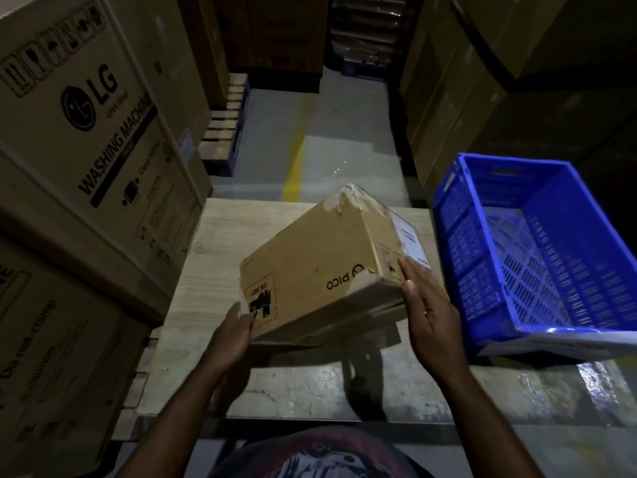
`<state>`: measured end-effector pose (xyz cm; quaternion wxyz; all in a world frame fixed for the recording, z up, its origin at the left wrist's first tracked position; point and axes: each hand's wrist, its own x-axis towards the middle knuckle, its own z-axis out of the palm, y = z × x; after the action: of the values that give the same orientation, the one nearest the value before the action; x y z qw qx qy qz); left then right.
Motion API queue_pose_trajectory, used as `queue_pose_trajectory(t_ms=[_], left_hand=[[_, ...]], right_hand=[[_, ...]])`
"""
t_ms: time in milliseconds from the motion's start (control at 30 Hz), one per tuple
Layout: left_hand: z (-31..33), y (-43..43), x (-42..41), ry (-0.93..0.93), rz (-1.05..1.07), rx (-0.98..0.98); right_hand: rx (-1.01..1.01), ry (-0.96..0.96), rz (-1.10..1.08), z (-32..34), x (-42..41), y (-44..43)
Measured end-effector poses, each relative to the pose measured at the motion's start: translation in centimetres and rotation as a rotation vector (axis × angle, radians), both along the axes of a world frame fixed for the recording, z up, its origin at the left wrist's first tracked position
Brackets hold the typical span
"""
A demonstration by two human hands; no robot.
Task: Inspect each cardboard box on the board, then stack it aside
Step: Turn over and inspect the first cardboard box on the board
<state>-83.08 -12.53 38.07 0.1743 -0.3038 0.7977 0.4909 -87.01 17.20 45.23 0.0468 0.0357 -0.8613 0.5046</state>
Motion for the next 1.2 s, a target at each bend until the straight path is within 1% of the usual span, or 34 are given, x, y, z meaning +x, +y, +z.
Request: queue_pose_trajectory(t_ms=[67,133,200,233,300,333,367,400,433,467,500,567,700,833,900,1067,1133,1200], left_hand=[[2.8,0.0,-0.7,0.1,-0.03,-0.03],[6.4,1.0,-1.0,0.307,-0.078,-0.011],[9.8,2.6,-1.0,0.504,-0.133,0.059],[10.7,3.3,-0.9,0.547,-0.162,0.089],[11.7,4.1,-0.8,0.56,-0.176,0.067],[11.7,4.3,-0.7,0.554,-0.162,0.042],[11.8,4.4,-0.5,0.565,-0.148,0.017],[11.7,4.4,-0.3,0.583,-0.146,-0.009],[11.6,4.6,0.0,0.6,-0.153,-0.035],[11.4,4.6,0.3,0.609,-0.163,-0.049],[11.3,4.7,0.6,0.614,-0.168,-0.056],[11.0,4.7,0.9,0.622,-0.155,-0.056],[9.6,4.1,0.9,0.603,-0.1,0.008],[6.7,4.2,0.5,0.601,-0.002,0.069],[5.6,4.7,0.4,0.628,0.03,0.061],[4.7,6.8,-0.4,0.686,-0.006,-0.03],[4.5,7.1,-0.7,0.703,-0.004,-0.032],[4.3,6.7,-0.8,0.713,0.027,0.009]], right_hand=[[0.071,0.088,0.066,-0.4,0.4,-0.6],[0.135,0.134,0.13,-0.8,0.6,-1.1],[0.124,0.14,0.161,-1.0,0.6,-1.4],[0.111,0.135,0.146,-1.2,0.4,-1.3],[0.148,0.054,0.035,-1.7,-0.3,-0.8],[0.196,-0.044,-0.026,-1.8,-0.8,-0.4],[0.201,-0.18,-0.057,-1.8,-1.1,-0.1],[0.125,-0.319,-0.06,-1.6,-1.4,0.0],[-0.027,-0.428,-0.044,-1.5,-1.6,-0.1],[-0.191,-0.498,-0.019,-1.5,-1.7,-0.3],[-0.294,-0.52,-0.003,-1.4,-1.7,-0.5],[-0.342,-0.473,-0.004,-1.2,-1.4,-1.0],[-0.376,-0.346,-0.032,-0.3,-0.9,-1.1],[-0.296,-0.224,-0.003,-0.1,-0.9,-1.0],[-0.294,-0.192,-0.033,-0.8,-0.8,-1.1],[-0.44,-0.227,-0.208,-2.0,-1.0,-0.2],[-0.456,-0.238,-0.208,-1.6,-1.1,0.0],[-0.443,-0.221,-0.182,-0.8,-0.9,-0.3]])
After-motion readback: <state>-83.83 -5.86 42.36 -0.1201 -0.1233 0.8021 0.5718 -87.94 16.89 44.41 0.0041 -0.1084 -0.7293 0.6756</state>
